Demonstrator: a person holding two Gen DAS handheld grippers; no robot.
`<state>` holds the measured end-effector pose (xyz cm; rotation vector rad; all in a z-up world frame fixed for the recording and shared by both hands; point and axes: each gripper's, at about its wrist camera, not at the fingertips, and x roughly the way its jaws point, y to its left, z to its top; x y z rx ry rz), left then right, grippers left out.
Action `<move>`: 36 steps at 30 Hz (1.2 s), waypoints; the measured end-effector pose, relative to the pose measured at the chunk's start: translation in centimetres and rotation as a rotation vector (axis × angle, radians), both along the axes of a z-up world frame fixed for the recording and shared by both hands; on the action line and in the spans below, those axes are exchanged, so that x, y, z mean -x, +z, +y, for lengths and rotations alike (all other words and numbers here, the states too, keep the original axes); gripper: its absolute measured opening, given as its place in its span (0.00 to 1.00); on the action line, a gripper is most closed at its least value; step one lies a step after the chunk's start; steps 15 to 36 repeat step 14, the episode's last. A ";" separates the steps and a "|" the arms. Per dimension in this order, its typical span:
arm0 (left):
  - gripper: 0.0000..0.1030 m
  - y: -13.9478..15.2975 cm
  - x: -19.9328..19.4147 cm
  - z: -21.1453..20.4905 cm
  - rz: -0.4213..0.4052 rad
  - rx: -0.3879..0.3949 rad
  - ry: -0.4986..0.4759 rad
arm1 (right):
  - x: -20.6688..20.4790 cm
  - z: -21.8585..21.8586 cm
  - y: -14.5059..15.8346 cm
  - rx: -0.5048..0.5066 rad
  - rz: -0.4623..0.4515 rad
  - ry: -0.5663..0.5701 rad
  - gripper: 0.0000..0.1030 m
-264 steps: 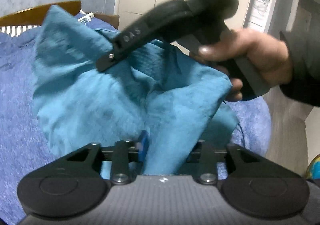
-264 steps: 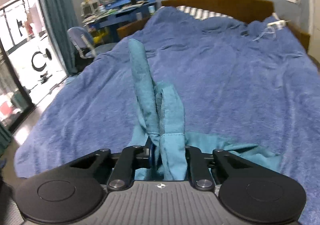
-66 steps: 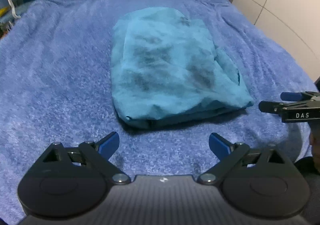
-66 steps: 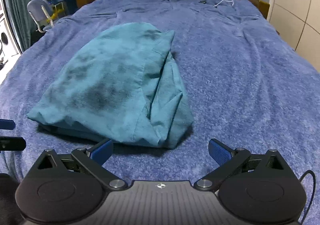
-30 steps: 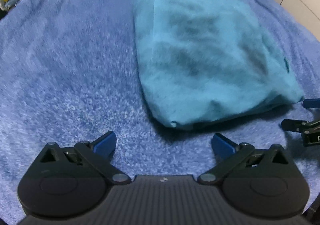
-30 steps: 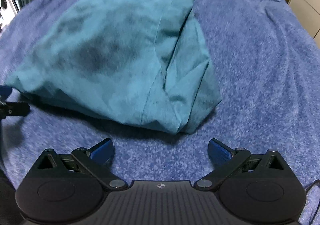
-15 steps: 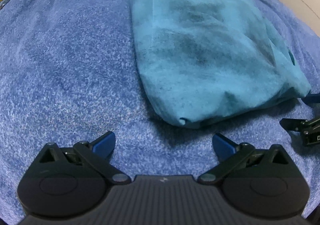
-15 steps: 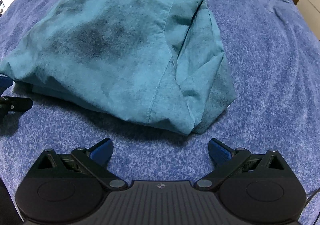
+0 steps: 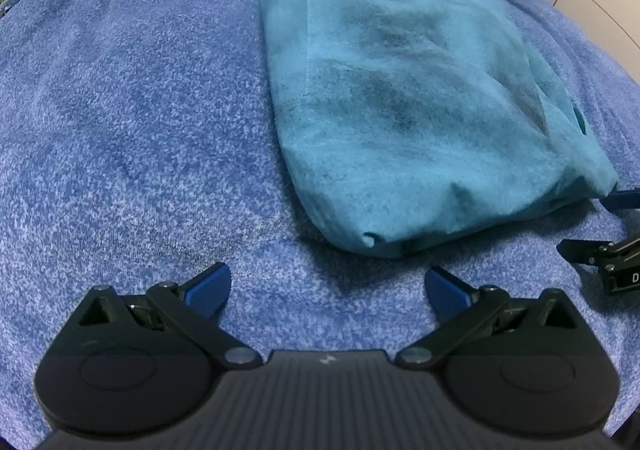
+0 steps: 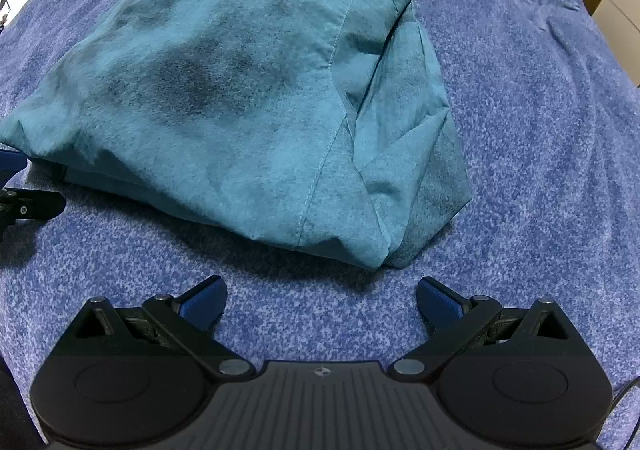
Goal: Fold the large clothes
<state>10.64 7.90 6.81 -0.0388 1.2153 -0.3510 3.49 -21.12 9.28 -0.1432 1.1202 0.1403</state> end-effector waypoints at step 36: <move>1.00 0.2 0.6 -0.1 -0.011 -0.001 -0.001 | 0.0 0.0 0.0 -0.001 0.000 -0.001 0.99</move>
